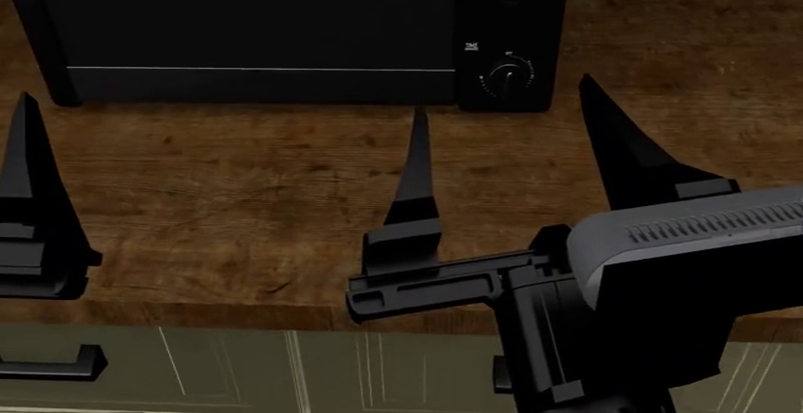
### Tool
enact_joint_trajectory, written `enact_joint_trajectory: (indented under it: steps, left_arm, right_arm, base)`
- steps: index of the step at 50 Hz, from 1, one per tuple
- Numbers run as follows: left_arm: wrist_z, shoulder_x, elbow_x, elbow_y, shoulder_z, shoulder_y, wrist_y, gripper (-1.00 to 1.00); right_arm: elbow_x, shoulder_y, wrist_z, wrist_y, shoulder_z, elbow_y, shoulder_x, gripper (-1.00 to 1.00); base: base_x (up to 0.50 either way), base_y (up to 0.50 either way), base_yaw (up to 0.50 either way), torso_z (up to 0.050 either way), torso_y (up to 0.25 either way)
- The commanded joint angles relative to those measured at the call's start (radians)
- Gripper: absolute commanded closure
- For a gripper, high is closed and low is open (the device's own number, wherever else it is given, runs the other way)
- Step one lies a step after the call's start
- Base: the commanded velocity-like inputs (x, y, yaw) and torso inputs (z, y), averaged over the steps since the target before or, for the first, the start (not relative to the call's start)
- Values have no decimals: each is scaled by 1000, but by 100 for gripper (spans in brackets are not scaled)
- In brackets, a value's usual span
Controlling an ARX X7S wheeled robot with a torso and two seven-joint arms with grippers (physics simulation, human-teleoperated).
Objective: Decrease the toaster oven temperature.
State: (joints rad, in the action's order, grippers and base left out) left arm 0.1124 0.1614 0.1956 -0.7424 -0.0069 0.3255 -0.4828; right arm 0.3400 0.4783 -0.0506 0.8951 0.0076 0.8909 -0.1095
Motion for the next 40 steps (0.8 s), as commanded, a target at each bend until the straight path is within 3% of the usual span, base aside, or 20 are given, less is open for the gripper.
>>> enact_joint_trajectory:
  steps: [1, 40]
  left_arm:
    - [11, 9, 8, -7, 6, -1, -2, -100]
    - [39, 33, 42, -17, 14, -13, 9, -100]
  right_arm:
    - [24, -11, -5, -15, -1, 2, -9, -100]
    - [84, -23, -43, -27, 2, 23, -41, -100]
  base:
    - [289, 0, 0, 0, 0]
    - [267, 0, 0, 0, 0]
